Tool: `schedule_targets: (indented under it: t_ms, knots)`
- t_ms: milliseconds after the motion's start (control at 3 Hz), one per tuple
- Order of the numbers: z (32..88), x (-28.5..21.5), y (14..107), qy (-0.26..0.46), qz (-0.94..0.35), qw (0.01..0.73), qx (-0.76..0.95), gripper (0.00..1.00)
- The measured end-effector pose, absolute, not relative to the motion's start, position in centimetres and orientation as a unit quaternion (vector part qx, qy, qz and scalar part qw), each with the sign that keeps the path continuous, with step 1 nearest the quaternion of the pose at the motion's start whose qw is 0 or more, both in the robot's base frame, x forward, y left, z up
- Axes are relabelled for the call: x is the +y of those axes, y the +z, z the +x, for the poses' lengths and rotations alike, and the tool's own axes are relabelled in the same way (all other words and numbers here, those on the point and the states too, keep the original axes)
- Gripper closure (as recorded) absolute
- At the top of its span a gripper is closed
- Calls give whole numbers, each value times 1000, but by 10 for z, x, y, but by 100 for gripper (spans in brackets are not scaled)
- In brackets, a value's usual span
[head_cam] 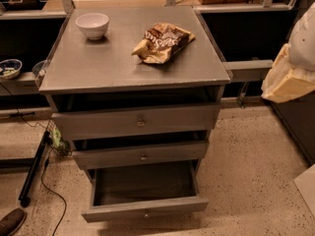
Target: Close bottom drawer
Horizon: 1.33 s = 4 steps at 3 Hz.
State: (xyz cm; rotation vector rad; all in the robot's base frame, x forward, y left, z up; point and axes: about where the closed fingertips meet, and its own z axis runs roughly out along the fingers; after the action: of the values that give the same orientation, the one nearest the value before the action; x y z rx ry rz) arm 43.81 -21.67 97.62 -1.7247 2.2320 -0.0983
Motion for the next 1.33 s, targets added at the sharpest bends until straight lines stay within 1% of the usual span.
schedule_targets:
  t_ms: [333,667,1333]
  knots:
    - [438,-217,976,-34,-603,159,781,92]
    - [438,-217,976,-34,-603,159,781,100]
    - [443,-217,970,-45,-602,166,779,100]
